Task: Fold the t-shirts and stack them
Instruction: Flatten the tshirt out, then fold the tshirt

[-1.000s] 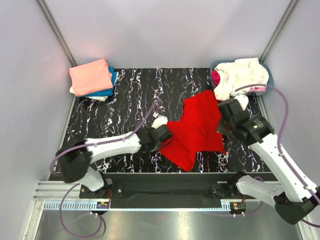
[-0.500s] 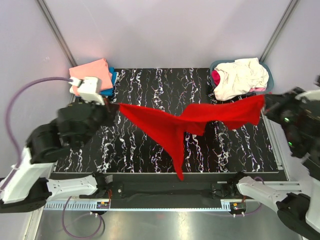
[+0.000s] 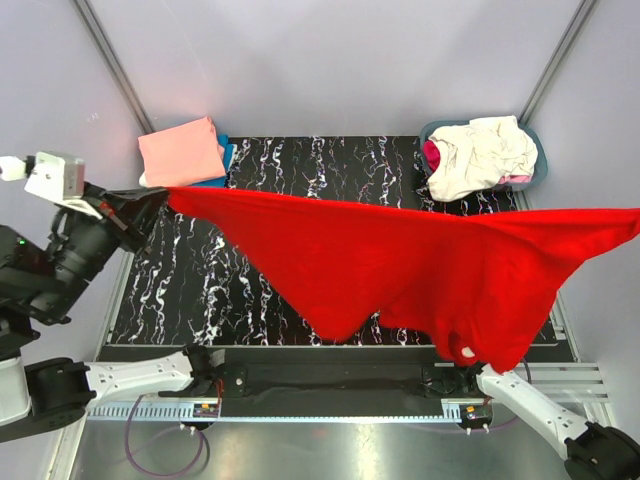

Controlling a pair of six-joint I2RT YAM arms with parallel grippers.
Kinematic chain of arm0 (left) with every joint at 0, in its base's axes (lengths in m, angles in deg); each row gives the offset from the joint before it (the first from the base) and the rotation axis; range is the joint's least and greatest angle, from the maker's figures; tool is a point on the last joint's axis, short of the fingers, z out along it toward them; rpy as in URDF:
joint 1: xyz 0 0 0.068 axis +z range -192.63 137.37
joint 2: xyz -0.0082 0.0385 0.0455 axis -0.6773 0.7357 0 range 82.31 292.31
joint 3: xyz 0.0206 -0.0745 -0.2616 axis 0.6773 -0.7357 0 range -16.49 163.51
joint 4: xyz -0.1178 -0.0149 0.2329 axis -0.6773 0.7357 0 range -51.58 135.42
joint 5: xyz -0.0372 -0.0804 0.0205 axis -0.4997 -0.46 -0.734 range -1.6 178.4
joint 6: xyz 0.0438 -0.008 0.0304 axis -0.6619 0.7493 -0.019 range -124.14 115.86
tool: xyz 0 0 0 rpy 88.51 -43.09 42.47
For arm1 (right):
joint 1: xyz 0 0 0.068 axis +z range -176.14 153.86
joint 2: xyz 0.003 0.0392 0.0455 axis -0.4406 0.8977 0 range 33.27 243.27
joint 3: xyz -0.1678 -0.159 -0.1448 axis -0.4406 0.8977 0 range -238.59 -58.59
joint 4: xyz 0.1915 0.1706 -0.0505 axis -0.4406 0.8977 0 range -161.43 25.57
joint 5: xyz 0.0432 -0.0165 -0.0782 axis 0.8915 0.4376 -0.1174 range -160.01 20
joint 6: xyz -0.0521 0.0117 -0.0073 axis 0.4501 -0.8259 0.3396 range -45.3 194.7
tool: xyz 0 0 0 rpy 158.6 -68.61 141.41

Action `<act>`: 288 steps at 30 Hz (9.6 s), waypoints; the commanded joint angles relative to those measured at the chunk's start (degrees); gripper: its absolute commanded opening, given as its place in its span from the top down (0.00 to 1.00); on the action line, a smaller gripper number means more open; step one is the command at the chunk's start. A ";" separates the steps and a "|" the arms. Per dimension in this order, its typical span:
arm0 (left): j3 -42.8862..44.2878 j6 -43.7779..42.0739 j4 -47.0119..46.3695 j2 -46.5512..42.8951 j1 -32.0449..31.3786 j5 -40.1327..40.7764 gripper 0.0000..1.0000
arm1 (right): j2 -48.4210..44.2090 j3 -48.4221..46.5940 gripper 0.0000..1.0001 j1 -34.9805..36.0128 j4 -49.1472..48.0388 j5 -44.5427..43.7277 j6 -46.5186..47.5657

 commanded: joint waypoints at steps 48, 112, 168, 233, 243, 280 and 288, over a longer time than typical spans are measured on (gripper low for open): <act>-50.01 8.95 -13.57 9.94 48.89 -26.08 0.28 | 91.12 -14.19 0.45 -18.19 -5.25 46.35 -17.44; -56.36 8.16 -18.33 3.94 48.89 -25.55 0.29 | 121.18 -36.60 0.96 -16.26 -35.33 72.78 -31.99; -6.97 16.33 -20.26 80.05 53.19 -26.60 0.50 | 112.38 -25.23 0.14 -21.44 10.75 29.82 -7.25; -57.76 14.05 -12.08 -10.20 42.21 -26.52 0.26 | 46.74 65.43 0.37 29.36 -7.53 32.03 -40.91; -58.12 14.58 -12.09 -11.70 41.95 -25.03 0.26 | 52.37 61.73 0.77 29.44 -6.56 31.14 -35.37; -58.73 15.72 -12.18 -12.05 40.63 -22.74 0.25 | 32.58 67.97 0.23 29.88 2.67 32.02 -46.19; -58.73 15.90 -11.91 -12.49 40.10 -22.04 0.25 | 44.80 67.09 0.33 29.80 -2.16 28.42 -42.84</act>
